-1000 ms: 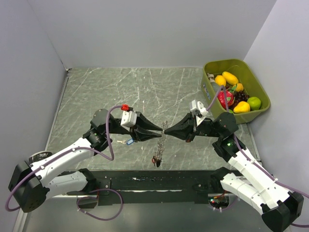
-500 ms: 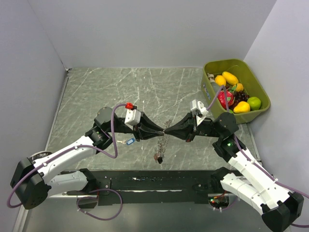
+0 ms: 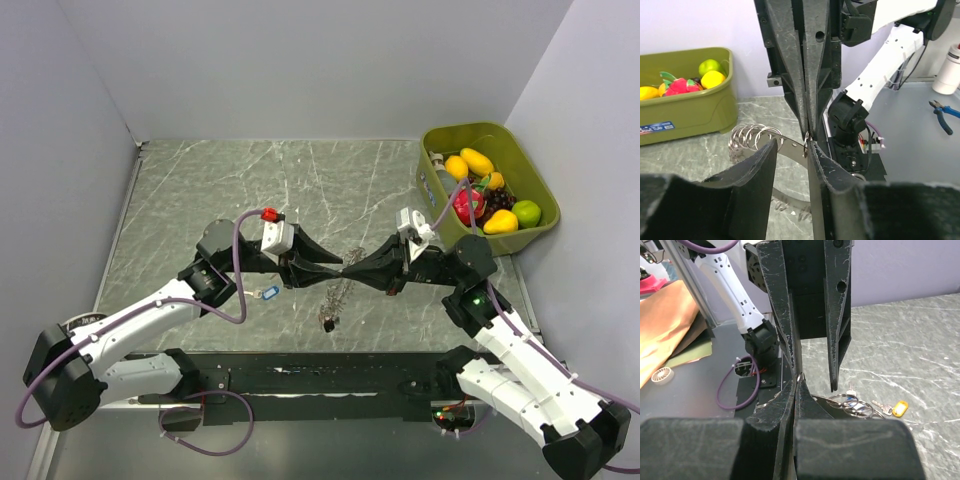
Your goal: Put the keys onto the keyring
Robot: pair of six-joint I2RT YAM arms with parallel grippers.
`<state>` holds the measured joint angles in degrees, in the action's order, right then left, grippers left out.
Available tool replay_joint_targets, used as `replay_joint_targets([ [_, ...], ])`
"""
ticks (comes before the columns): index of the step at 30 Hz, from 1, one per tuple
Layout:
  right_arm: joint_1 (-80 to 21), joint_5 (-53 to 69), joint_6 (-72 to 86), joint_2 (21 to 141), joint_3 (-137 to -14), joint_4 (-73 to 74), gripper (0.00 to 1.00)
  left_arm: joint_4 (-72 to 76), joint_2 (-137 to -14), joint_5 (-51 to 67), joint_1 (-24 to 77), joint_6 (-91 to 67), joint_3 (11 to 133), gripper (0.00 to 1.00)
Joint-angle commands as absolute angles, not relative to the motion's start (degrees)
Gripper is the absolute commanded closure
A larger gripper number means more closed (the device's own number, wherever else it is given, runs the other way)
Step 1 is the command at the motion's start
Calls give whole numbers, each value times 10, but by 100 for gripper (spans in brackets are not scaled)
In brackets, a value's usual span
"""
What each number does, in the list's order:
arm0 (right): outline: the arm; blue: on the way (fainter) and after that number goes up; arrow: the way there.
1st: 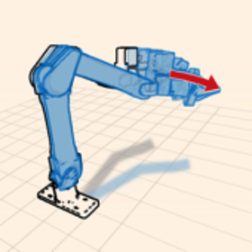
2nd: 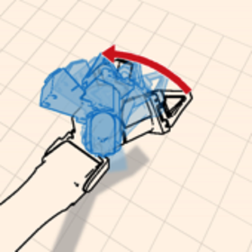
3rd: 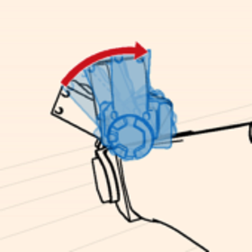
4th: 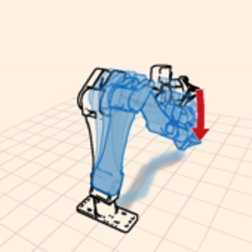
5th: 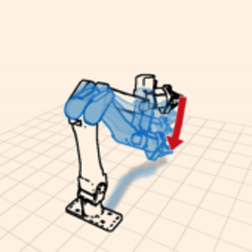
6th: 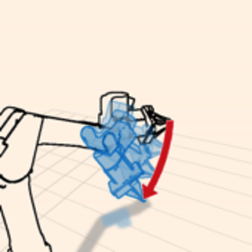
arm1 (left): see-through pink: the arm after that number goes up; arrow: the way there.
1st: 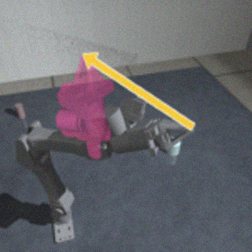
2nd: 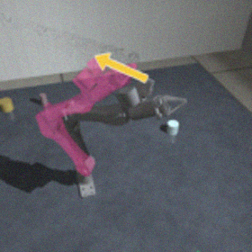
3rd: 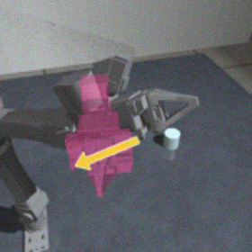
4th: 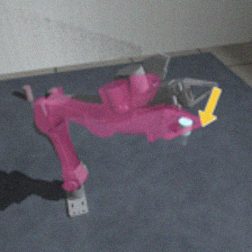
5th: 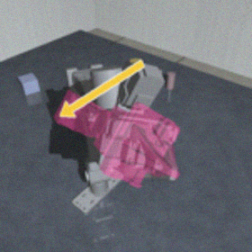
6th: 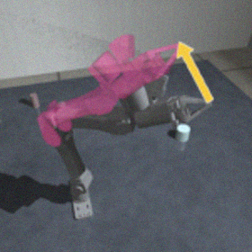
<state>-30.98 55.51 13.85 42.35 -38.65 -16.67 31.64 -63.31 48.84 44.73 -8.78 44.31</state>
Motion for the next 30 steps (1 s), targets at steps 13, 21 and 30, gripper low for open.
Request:
replay_joint_targets([
  [13,-314,546,140,402,-397,-206,100,290,-611,458,449,-74,441,66],
  [21,-315,531,140,392,-394,-206,100,290,-608,454,448,-74,437,64],
  [30,-315,531,140,395,-391,-208,100,320,-628,486,448,-98,447,76],
])
